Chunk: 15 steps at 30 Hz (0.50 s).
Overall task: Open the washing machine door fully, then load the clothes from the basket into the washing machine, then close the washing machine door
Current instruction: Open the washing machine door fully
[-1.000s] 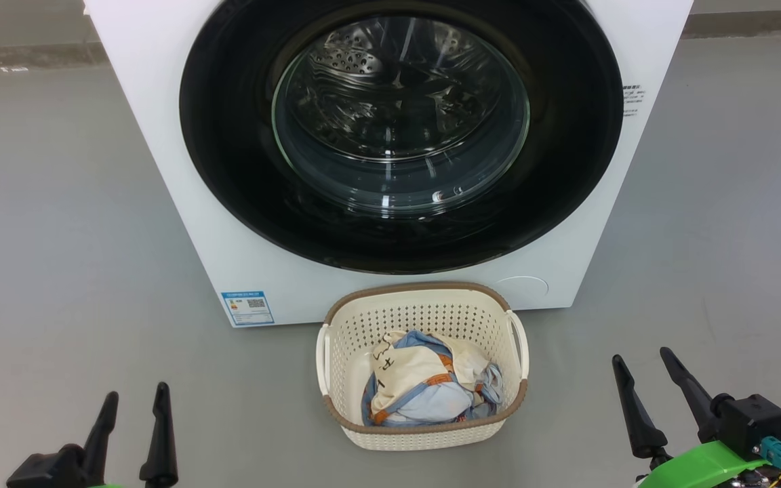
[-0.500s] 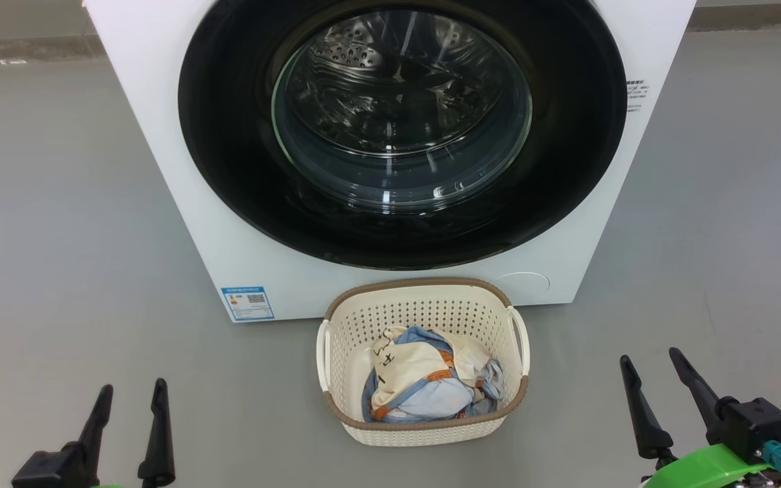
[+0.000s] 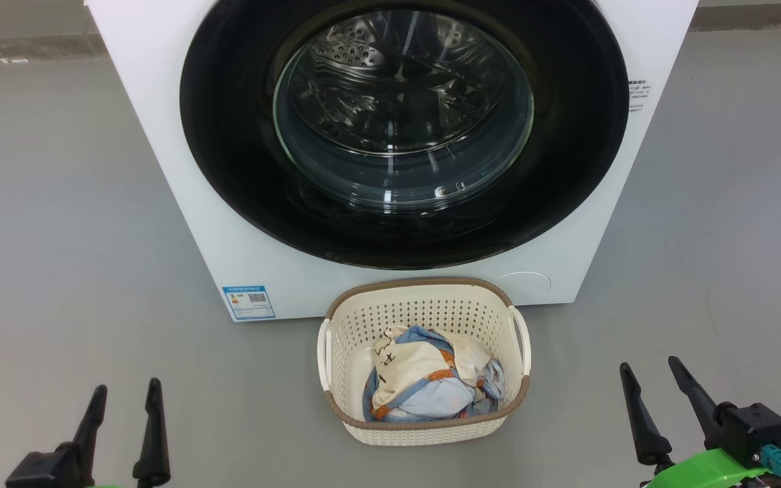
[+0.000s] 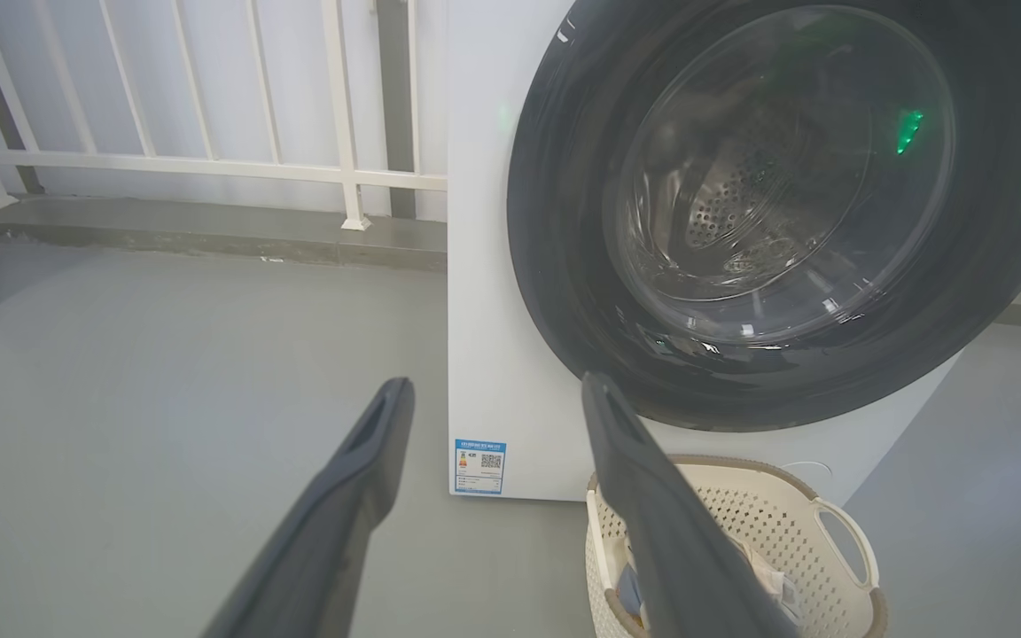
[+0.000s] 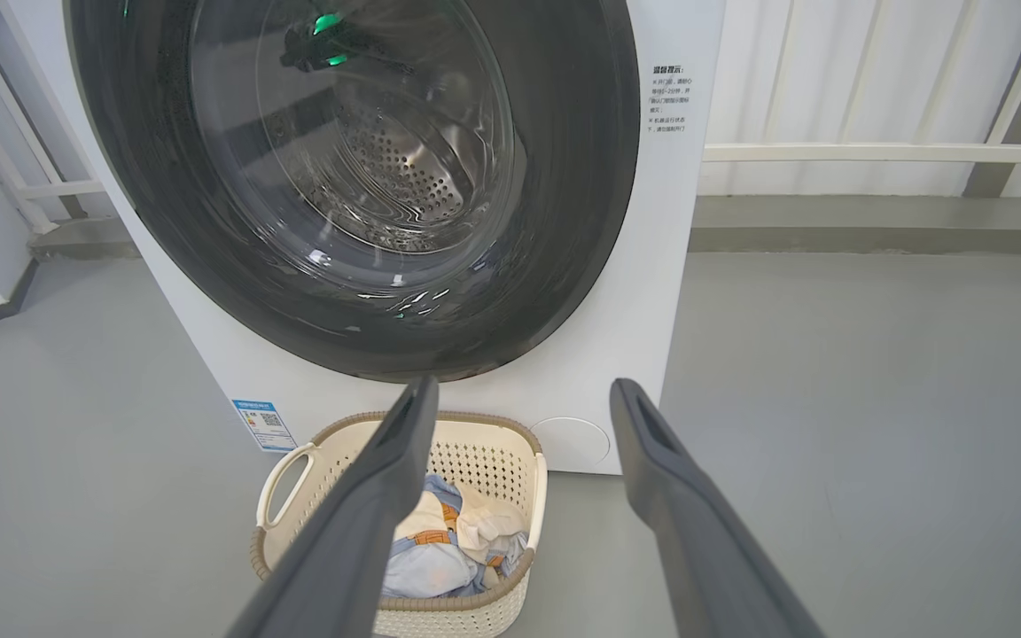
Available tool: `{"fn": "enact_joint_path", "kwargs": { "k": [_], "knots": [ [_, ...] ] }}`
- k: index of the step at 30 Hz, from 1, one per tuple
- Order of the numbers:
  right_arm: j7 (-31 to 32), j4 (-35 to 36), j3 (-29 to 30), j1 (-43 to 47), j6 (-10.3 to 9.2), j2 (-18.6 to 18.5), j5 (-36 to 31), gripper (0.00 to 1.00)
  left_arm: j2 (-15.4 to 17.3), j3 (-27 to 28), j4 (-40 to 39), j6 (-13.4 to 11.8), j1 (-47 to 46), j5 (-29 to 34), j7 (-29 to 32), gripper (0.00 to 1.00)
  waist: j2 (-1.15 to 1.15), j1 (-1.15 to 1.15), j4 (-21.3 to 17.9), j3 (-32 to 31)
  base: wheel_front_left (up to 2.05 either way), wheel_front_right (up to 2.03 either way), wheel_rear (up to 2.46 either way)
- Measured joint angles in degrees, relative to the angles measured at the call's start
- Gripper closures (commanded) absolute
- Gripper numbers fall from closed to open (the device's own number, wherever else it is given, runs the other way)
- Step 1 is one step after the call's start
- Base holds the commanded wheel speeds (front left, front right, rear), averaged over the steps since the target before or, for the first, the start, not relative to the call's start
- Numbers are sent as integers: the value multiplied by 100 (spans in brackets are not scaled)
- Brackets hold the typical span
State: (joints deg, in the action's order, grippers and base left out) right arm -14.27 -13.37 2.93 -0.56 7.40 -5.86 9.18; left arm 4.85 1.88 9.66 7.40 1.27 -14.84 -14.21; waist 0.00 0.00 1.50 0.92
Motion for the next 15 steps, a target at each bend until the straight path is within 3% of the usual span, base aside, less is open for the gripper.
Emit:
{"fn": "enact_joint_path", "kwargs": {
  "k": [15],
  "knots": [
    [0,-2,-1,-1,0,-5,0,0,-7,48,0,0,-1,0,0,0,0,0,-16,14,6,6,-13]
  ]
}}
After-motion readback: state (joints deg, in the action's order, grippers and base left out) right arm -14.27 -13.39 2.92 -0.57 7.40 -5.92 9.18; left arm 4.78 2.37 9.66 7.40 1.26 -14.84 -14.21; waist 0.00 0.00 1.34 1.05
